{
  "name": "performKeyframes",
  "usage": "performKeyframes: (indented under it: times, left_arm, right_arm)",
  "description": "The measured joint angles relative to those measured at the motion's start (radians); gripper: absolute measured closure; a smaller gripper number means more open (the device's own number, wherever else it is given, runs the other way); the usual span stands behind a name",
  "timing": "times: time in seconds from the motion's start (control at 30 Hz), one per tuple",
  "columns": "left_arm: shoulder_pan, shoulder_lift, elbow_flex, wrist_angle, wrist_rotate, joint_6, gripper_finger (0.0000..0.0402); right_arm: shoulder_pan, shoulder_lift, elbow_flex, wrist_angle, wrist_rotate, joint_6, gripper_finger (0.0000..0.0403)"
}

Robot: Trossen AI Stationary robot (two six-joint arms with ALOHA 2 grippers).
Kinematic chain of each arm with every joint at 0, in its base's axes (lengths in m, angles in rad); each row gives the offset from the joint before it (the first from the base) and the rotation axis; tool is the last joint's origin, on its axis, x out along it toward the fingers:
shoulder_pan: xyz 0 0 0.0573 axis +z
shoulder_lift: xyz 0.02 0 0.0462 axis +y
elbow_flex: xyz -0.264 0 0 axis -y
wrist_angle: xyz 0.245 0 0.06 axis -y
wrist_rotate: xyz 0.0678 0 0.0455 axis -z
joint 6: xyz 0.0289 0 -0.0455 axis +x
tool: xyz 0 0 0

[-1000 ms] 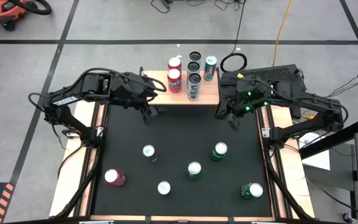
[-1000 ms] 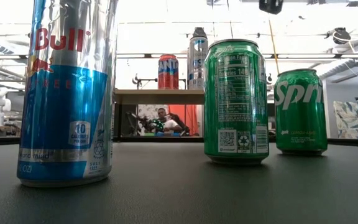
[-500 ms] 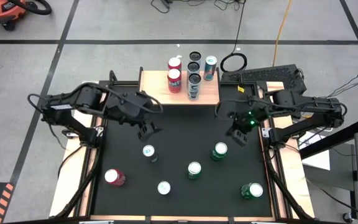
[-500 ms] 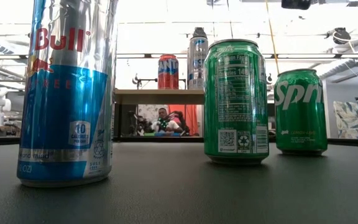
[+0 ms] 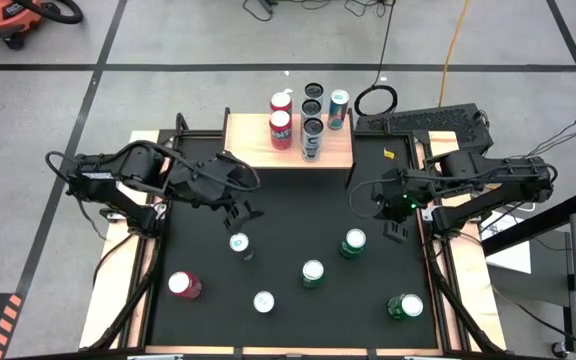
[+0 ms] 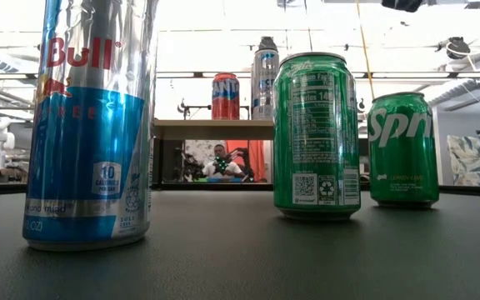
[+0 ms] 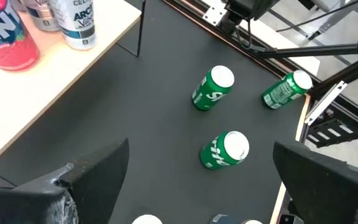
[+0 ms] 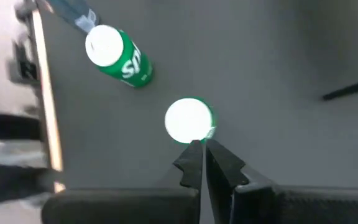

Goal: Place canned beverage on shelf
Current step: Put the top center green soda can on the shelf

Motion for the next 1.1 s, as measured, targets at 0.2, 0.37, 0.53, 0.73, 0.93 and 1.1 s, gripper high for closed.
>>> performKeyframes:
  times: [0.2, 0.37, 0.53, 0.73, 0.93, 1.1]
  left_arm:
    - [-0.003, 0.032, 0.000, 0.003, 0.010, 0.102, 0.0004]
    - [-0.003, 0.057, 0.000, 0.022, 0.023, 0.129, 0.0004]
    - [-0.003, 0.080, 0.000, 0.036, 0.022, 0.068, 0.0004]
    - [0.007, 0.092, 0.000, 0.038, 0.021, 0.112, 0.0004]
    - [0.006, 0.099, 0.000, 0.038, 0.014, 0.193, 0.0004]
    - [0.006, 0.100, 0.000, 0.037, 0.015, 0.183, 0.0004]
  right_arm:
    - [-0.002, 0.000, 0.000, -0.024, 0.008, -0.198, 0.0403]
    - [-0.002, 0.000, 0.000, -0.022, 0.002, -0.306, 0.0403]
    - [-0.002, 0.000, 0.000, 0.018, -0.005, -0.376, 0.0402]
    - [-0.002, 0.000, -0.001, 0.068, -0.053, -0.294, 0.0370]
    - [-0.002, 0.010, -0.001, 0.084, -0.003, -0.135, 0.0319]
    - [0.020, 0.024, -0.001, 0.071, 0.004, -0.090, 0.0275]
